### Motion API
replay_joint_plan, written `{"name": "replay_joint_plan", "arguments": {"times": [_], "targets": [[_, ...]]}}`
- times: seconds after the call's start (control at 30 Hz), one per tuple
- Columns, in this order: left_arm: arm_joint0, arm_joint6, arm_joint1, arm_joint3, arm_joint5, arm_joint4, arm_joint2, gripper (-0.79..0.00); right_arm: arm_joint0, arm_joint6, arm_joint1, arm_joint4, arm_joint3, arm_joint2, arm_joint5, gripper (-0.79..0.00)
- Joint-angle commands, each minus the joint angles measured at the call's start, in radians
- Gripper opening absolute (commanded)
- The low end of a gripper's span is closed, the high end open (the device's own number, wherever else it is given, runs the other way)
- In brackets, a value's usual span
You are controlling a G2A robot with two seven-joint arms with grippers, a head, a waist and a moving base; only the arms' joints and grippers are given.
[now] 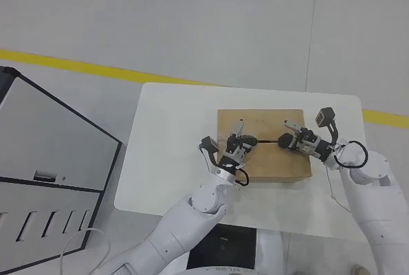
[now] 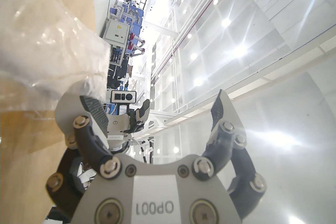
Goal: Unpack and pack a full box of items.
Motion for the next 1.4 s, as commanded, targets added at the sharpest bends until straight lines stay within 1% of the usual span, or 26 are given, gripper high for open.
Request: {"name": "replay_joint_plan", "arguments": {"times": [0.0,0.13,0.3,0.43,0.57,0.8,0.93,1.07,1.17,1.37], "targets": [[0.008,0.023,0.002,-0.006,-0.004,0.036,-0.018,0.0,0.003,0.001,0.0,0.002,0.002,-0.004,-0.001,0.0],[0.036,0.065,0.009,-0.04,-0.001,0.132,-0.051,0.0,0.009,0.003,-0.001,0.004,0.004,-0.013,-0.001,0.0],[0.07,0.064,0.021,-0.093,0.024,0.215,-0.095,0.0,0.022,0.004,0.0,0.006,0.006,-0.018,-0.01,0.0],[0.083,0.063,0.024,-0.111,0.036,0.269,-0.11,0.0,0.029,0.005,0.005,0.006,0.004,0.005,-0.018,0.0],[0.085,0.074,0.023,-0.105,0.047,0.324,-0.112,0.0,0.021,0.001,0.017,0.002,-0.005,0.063,-0.02,0.0],[0.075,0.059,0.016,-0.079,0.063,0.315,-0.107,0.0,-0.039,-0.034,0.043,0.007,-0.01,0.204,-0.026,0.0],[0.062,0.056,0.009,-0.059,0.061,0.312,-0.098,0.0,-0.071,-0.056,0.051,0.01,-0.011,0.252,-0.024,0.0],[0.05,0.07,0.003,-0.042,0.057,0.335,-0.093,0.0,-0.093,-0.072,0.052,0.013,-0.017,0.26,-0.012,0.0],[0.045,0.088,-0.001,-0.032,0.055,0.349,-0.092,0.0,-0.098,-0.065,0.051,0.012,-0.026,0.242,-0.004,0.0],[0.031,0.162,-0.009,-0.012,0.039,0.429,-0.097,0.0,-0.096,-0.056,0.05,0.02,-0.043,0.222,-0.005,0.0]]}}
